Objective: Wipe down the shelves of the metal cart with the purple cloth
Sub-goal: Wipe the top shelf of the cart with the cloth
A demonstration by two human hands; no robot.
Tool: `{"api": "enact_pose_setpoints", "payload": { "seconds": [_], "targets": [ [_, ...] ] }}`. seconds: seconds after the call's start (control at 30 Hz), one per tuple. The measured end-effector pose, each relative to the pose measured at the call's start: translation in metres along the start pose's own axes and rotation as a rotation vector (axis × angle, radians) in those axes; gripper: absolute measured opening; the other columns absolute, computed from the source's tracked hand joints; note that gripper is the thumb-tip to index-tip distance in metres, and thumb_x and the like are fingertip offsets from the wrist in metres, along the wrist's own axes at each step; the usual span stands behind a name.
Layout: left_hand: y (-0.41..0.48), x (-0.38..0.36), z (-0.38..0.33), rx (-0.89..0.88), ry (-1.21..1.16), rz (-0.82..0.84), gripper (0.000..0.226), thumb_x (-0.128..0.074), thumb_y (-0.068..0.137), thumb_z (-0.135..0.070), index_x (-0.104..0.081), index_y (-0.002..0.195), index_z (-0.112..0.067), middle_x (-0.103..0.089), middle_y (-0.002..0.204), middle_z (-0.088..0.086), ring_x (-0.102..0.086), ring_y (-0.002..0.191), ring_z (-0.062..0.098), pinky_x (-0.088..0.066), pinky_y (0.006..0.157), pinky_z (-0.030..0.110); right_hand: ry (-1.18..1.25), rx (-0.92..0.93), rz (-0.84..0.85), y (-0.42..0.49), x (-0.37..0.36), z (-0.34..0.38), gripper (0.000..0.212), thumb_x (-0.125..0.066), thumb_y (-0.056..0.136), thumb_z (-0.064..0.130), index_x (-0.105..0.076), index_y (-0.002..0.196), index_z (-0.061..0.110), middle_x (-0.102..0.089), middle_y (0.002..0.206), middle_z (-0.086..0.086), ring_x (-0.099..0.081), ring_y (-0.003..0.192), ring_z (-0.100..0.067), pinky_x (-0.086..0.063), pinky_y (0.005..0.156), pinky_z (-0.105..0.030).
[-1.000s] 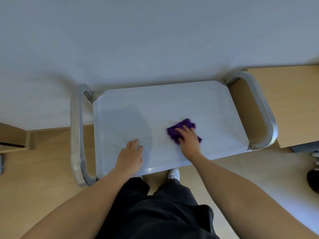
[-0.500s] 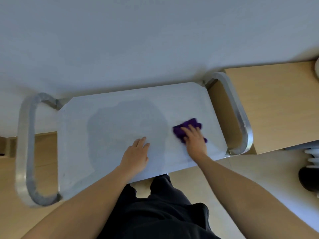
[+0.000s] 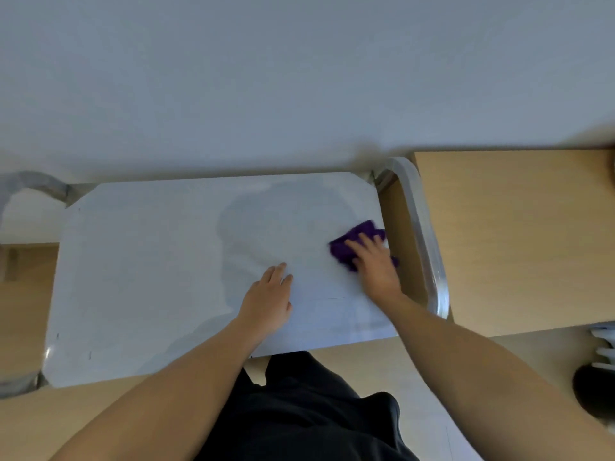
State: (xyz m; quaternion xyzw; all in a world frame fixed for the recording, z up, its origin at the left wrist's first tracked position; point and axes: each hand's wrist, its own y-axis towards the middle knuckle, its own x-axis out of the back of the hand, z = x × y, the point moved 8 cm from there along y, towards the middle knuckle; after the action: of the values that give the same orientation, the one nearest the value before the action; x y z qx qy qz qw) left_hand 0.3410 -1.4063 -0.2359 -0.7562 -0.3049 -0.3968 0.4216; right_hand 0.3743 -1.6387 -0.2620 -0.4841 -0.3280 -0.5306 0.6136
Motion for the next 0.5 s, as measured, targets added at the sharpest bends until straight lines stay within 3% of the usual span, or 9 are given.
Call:
{"api": "enact_pose_setpoints", "payload": {
  "seconds": [0.1,0.17,0.3,0.37,0.4,0.5],
  "targets": [
    [0.002,-0.001,-0.003,0.025,0.001,0.006,0.053,-0.046,0.094,-0.019,-0.034,0.144,-0.006,-0.013,0.159,0.010,-0.016,0.145,0.026,-0.040,0.103,0.039,0.036,-0.321,-0.101,0.009,0.008,-0.003,0.044,-0.040,0.102,0.018,-0.041,0.144,0.030,-0.026,0.158,-0.005,-0.010,0.147,-0.038,-0.009,0.119,-0.055],
    [0.003,-0.002,-0.001,0.045,-0.006,-0.013,0.052,-0.050,0.091,-0.016,-0.040,0.140,-0.004,-0.019,0.157,0.012,-0.023,0.143,0.029,-0.045,0.098,0.041,0.053,-0.333,-0.088,0.008,-0.003,0.038,0.047,-0.040,0.101,0.017,-0.038,0.145,0.032,-0.023,0.160,-0.004,-0.008,0.148,-0.037,-0.010,0.119,-0.054],
    [0.002,-0.005,0.003,0.072,0.014,-0.018,0.054,-0.052,0.089,-0.017,-0.040,0.141,-0.006,-0.022,0.156,0.012,-0.024,0.142,0.028,-0.045,0.097,0.038,0.069,0.172,0.034,0.001,-0.033,0.116,0.054,-0.049,0.096,0.010,-0.041,0.144,0.033,-0.027,0.158,0.000,-0.010,0.149,-0.032,-0.005,0.121,-0.047],
    [0.001,-0.004,0.004,0.087,0.001,-0.018,0.057,-0.051,0.090,-0.020,-0.035,0.144,-0.009,-0.016,0.158,0.008,-0.019,0.144,0.024,-0.042,0.101,0.035,0.017,0.377,0.025,0.014,-0.022,0.104,0.054,-0.054,0.094,0.010,-0.045,0.142,0.032,-0.036,0.154,-0.001,-0.020,0.146,-0.033,-0.017,0.120,-0.047],
    [0.000,-0.004,0.005,0.091,-0.011,-0.011,0.058,-0.050,0.091,-0.020,-0.033,0.145,-0.011,-0.012,0.159,0.006,-0.015,0.145,0.022,-0.040,0.102,0.035,-0.009,0.386,-0.003,0.024,-0.015,0.087,0.052,-0.055,0.094,0.011,-0.046,0.142,0.030,-0.039,0.153,-0.003,-0.025,0.145,-0.035,-0.022,0.118,-0.048],
    [-0.001,-0.003,0.005,0.090,-0.035,-0.005,0.057,-0.050,0.091,-0.019,-0.033,0.145,-0.012,-0.009,0.160,0.003,-0.013,0.146,0.021,-0.038,0.104,0.035,0.055,0.020,-0.074,0.056,0.012,0.023,0.045,-0.045,0.100,0.017,-0.043,0.144,0.025,-0.034,0.155,-0.008,-0.019,0.146,-0.036,-0.014,0.120,-0.051]
  ]
}}
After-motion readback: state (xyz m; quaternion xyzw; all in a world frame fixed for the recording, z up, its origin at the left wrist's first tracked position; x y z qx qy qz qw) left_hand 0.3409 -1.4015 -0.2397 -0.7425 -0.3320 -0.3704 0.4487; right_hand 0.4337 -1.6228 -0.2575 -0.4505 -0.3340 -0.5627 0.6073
